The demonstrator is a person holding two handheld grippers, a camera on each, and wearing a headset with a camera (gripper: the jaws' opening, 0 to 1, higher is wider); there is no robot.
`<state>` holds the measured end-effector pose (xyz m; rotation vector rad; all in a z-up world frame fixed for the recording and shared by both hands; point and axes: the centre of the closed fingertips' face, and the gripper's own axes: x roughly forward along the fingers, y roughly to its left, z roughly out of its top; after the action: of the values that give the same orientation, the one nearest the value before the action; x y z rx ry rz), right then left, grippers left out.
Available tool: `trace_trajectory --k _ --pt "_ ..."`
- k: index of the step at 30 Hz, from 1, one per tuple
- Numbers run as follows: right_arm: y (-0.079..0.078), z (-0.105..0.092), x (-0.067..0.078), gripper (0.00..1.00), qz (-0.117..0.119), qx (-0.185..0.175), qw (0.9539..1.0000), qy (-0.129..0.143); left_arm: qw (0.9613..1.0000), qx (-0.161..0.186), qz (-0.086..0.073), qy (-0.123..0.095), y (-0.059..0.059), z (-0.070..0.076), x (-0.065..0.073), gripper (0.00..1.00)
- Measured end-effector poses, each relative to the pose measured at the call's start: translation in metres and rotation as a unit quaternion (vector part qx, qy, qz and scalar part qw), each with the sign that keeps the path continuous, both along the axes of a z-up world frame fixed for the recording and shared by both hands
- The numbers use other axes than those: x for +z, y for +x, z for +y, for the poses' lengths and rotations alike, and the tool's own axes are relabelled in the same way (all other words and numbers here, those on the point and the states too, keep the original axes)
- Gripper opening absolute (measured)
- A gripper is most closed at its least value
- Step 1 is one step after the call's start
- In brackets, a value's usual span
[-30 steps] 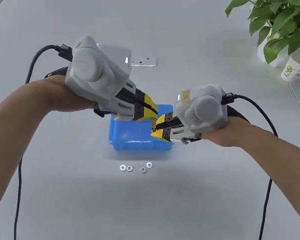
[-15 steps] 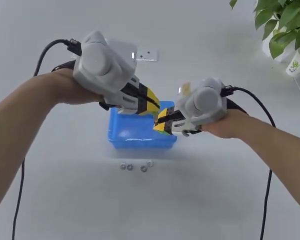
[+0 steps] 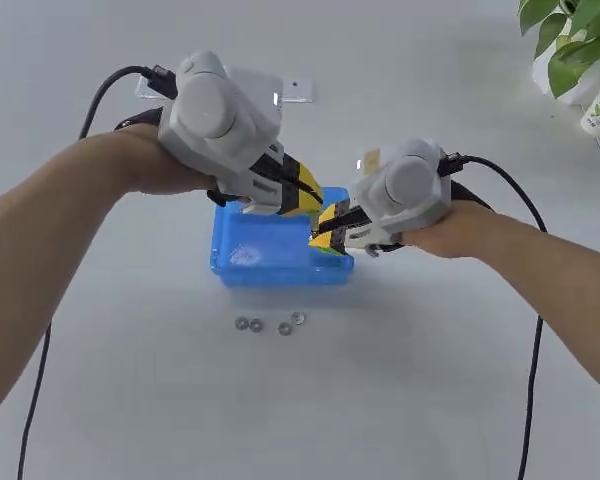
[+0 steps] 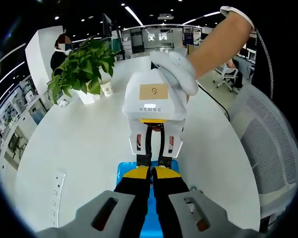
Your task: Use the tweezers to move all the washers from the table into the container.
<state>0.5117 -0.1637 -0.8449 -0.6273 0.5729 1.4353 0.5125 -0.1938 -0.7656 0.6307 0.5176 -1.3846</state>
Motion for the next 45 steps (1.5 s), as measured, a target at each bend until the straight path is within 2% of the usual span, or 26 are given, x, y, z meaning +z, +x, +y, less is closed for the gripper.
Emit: trace_trajectory --k 11,28,35,45 --pt "0.003 0.001 -0.012 0.11 0.004 0.014 0.9998 -0.013 0.9999 0.0 0.01 0.001 0.005 0.002 -0.012 0.05" --pt "0.002 0.003 -0.014 0.11 0.0 0.023 0.9996 -0.018 0.9998 0.005 0.017 -0.005 0.004 0.004 -0.015 0.05" --pt "0.002 0.001 -0.011 0.11 -0.004 0.022 0.9996 -0.018 0.9998 0.006 0.016 -0.005 0.003 0.005 -0.012 0.05" --pt "-0.002 0.0 0.002 0.11 -0.013 0.021 0.9996 -0.012 0.9998 0.009 0.011 -0.009 -0.003 0.005 0.002 0.05"
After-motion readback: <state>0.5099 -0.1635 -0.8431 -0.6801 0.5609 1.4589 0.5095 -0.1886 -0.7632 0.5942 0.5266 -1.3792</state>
